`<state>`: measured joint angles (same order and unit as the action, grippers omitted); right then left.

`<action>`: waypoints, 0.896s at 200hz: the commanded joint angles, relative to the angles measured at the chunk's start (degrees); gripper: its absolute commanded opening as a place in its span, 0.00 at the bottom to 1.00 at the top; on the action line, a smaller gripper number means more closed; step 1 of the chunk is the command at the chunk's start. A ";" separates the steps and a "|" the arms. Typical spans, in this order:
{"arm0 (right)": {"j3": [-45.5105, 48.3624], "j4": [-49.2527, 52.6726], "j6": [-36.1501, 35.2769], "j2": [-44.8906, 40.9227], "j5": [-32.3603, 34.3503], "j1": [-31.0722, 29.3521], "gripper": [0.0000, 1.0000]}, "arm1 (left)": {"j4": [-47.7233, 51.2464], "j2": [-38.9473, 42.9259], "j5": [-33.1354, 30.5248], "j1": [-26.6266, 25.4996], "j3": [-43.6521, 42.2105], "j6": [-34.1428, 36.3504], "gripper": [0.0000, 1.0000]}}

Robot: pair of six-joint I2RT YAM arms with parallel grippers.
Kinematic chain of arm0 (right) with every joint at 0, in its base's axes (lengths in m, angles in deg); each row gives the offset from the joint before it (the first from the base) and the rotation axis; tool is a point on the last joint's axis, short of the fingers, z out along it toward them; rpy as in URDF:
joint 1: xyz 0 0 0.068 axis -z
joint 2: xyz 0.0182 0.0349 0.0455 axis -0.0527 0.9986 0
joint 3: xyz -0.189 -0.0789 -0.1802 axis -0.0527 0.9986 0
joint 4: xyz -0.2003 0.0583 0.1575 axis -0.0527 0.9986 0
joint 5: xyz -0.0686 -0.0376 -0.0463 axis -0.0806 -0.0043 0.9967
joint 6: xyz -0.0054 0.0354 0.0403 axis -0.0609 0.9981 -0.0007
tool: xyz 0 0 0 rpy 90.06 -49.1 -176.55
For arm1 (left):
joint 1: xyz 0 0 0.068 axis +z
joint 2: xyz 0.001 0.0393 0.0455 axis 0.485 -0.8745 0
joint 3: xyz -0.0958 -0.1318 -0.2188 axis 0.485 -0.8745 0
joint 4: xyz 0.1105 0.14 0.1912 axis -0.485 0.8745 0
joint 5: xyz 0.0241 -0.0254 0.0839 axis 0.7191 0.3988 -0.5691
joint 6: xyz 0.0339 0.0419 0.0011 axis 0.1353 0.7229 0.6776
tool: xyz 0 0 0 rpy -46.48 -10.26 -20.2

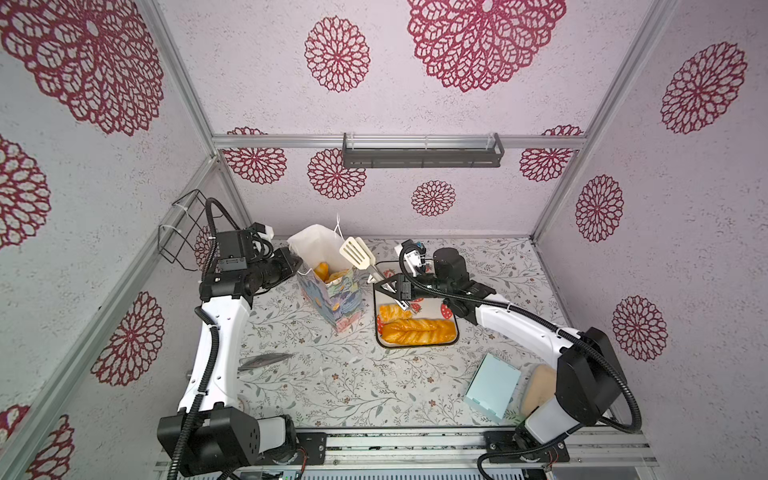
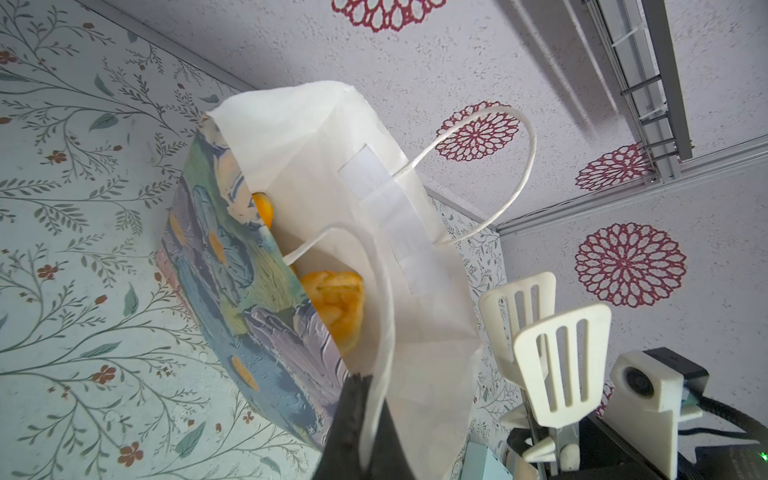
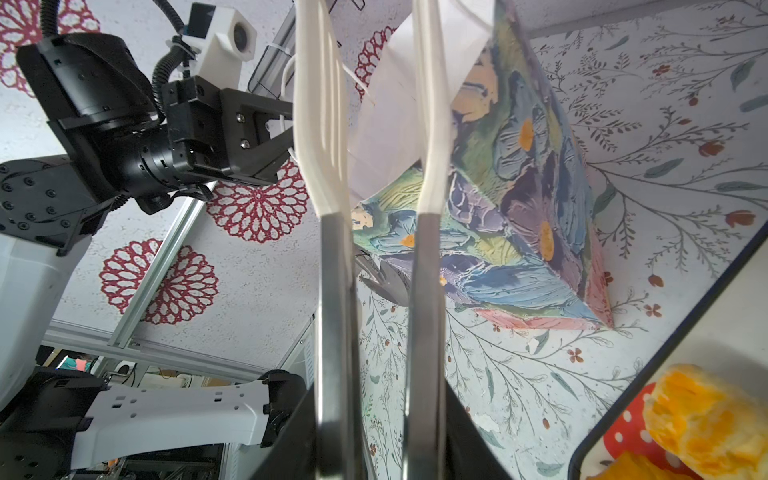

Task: Place the fake bread into the paper bag
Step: 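Withdraw the empty right tongs from the bag back over the tray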

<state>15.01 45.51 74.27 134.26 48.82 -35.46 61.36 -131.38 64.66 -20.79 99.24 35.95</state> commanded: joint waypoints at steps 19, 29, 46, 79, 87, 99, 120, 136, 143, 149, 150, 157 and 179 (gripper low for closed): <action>-1.85 -0.08 -2.10 -3.34 0.03 -0.28 0.38 | -0.84 1.04 0.26 -0.36 -0.11 -0.07 0.03; -1.75 0.14 -2.01 -3.91 0.07 -0.30 0.38 | -0.94 1.04 0.26 -0.30 -0.19 -0.03 0.03; -1.43 1.20 -2.80 -5.23 0.52 -0.28 0.38 | -0.95 1.04 0.30 -0.30 -0.17 -0.08 0.03; -1.19 5.87 -6.07 -8.22 2.53 -0.20 0.38 | -1.07 0.91 0.33 -0.40 0.14 -0.21 0.03; -0.90 6.89 -6.79 -9.00 3.07 -0.11 0.38 | -1.04 0.87 0.37 -0.28 0.26 -0.19 0.03; -0.26 8.32 -7.66 -10.26 3.96 0.11 0.38 | -1.02 0.79 0.35 -0.32 0.45 -0.25 0.03; 1.23 9.83 -8.47 -12.36 5.00 0.96 0.38 | -0.96 0.64 0.27 -0.32 0.68 -0.16 0.03; 2.83 10.18 -8.50 -13.94 5.50 1.93 0.38 | -1.05 0.51 0.40 -0.32 0.59 -0.32 0.03; 3.51 10.34 -8.49 -14.65 5.59 2.46 0.38 | -1.04 0.51 0.43 -0.32 0.60 -0.30 0.03; 4.08 10.42 -8.42 -15.30 5.69 2.94 0.38 | -1.20 0.51 0.43 -0.32 0.45 -0.27 0.03; 4.23 10.40 -8.49 -15.37 5.71 3.04 0.38 | -1.12 0.56 0.48 -0.32 0.48 -0.26 0.03; 5.00 10.46 -8.40 -15.99 5.73 3.59 0.38 | -1.06 0.51 0.50 -0.39 0.38 -0.26 0.03; 7.11 11.32 -8.40 -17.90 5.77 5.36 0.38 | -1.05 0.61 0.45 -0.30 0.34 -0.31 0.03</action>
<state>21.35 57.53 67.32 120.03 53.83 -31.94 61.14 -131.38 64.84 -20.79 99.24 35.91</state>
